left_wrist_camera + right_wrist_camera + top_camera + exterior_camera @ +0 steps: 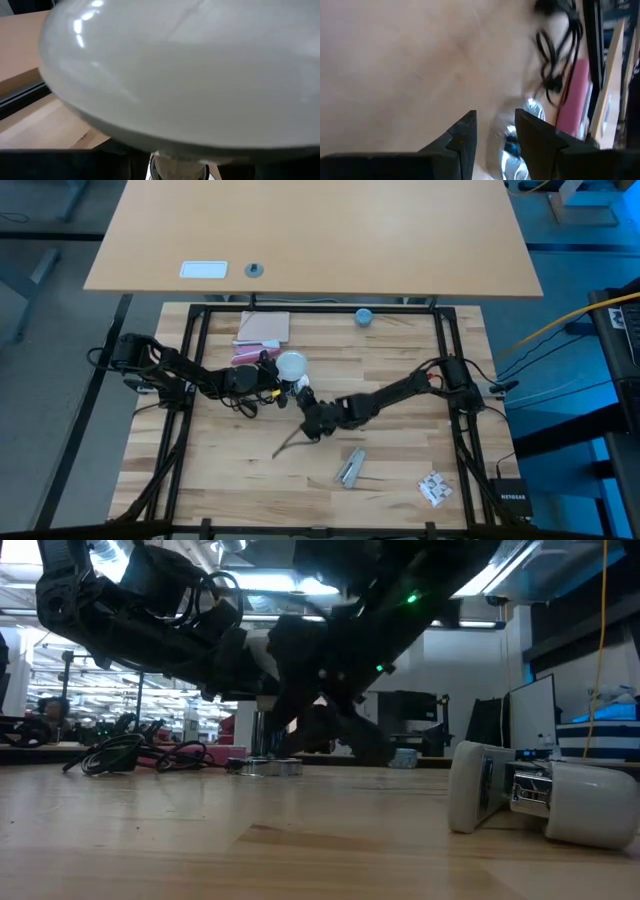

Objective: Screw lightbulb
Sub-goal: Insert the lightbulb into the lamp

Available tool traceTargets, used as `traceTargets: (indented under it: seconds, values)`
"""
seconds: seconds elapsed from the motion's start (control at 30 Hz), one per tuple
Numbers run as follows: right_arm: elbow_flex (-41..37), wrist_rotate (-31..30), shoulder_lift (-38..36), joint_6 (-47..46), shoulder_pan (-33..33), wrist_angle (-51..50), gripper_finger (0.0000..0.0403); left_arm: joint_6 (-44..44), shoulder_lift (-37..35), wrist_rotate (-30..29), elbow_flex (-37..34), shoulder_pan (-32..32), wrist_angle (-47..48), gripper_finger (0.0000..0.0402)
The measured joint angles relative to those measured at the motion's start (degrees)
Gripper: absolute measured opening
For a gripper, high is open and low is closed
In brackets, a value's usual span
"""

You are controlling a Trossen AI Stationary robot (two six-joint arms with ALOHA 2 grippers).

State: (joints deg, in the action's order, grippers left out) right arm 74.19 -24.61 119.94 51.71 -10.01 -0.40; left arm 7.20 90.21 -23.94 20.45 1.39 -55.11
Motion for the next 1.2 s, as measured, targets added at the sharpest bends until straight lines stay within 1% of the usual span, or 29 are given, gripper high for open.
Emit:
traceTargets:
  seconds: [0.1, 0.23, 0.4, 0.5, 0.7, 0.97, 1.2]
  values:
    - [0.0, 0.8, 0.0, 0.0, 2.4, 0.5, 0.0124, 0.0, 0.0, 0.0, 0.0, 0.0, 0.0, 0.017]
    - [0.0, 6.7, 0.4, 0.0, 4.7, 1.0, 0.0111, 0.0, 0.0, 0.0, 0.0, 0.0, 0.0, 0.017]
    - [0.1, 7.6, 3.1, 0.1, 6.0, 2.8, 0.0084, 0.0, 0.0, 0.0, 0.0, 0.0, 0.0, 0.017]
    - [0.3, 6.4, 4.4, -0.1, 5.9, 4.1, 0.0068, 0.1, 0.1, 0.0, -0.1, 0.0, 0.7, 0.017]
    - [0.3, 0.5, 4.6, -0.4, 5.8, 3.6, 0.0051, 0.2, 0.2, -0.2, -0.2, 0.0, 0.8, 0.017]
    - [0.2, -7.3, 4.7, -1.5, 5.9, -4.5, 0.0048, -0.4, 0.1, -0.3, -0.1, 0.1, 0.7, 0.017]
    - [0.1, -10.4, 4.7, -2.6, 6.4, -4.3, 0.0048, -0.5, 0.1, 0.1, -0.1, 0.0, 0.6, 0.017]
